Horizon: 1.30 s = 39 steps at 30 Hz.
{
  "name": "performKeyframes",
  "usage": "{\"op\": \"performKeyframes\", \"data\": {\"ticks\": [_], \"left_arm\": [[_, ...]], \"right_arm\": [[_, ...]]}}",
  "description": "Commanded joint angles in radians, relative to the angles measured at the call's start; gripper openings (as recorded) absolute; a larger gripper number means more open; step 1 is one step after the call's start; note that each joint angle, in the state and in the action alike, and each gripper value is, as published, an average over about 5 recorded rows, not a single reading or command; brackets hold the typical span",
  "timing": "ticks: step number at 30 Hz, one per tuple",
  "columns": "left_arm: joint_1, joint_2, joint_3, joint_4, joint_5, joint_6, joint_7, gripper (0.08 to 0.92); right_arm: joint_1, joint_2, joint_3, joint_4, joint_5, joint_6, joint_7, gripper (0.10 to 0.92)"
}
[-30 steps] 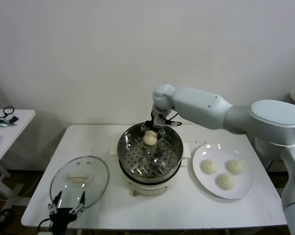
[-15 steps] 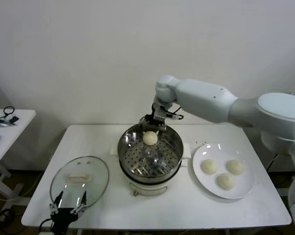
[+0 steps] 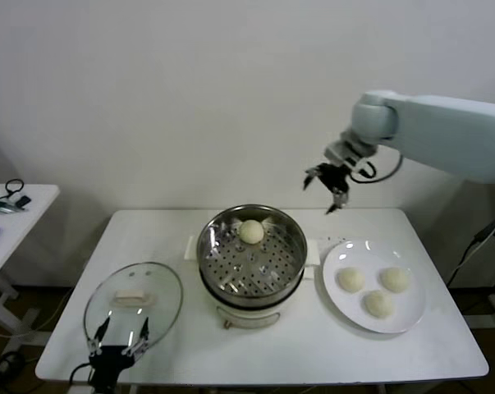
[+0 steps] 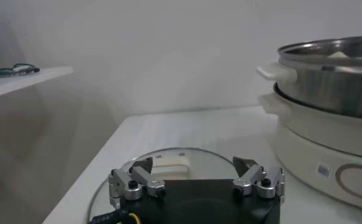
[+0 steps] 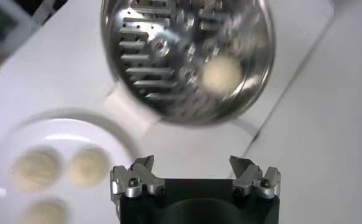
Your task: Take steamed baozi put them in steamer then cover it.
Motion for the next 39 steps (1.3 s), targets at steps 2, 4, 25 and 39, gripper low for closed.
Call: {"op": "performKeyframes", "data": {"ticks": [2, 4, 25, 39], "left_arm": [[0.001, -0.003, -0.004, -0.006, -0.002, -0.001, 0.000, 0.823], [0.004, -0.002, -0.007, -0.004, -0.001, -0.005, -0.002, 0.823], [0.016, -0.020, -0.003, 0.006, 0.019, -0.019, -0.005, 0.823], [0.014, -0.014, -0.005, 0.011, 0.019, -0.025, -0.006, 0.823]], "right_arm": [[-0.070, -0.202, -0.096, 0.153, 0.081, -0.294, 0.092, 0.823], [-0.151, -0.202, -0.045, 0.136, 0.048, -0.311, 0.112, 0.823], [-0.630, -0.123, 0.335, -0.112, -0.223, -0.323, 0.171, 0.823], [-0.693, -0.095, 0.429, -0.154, -0.242, -0.318, 0.188, 0.823]]}}
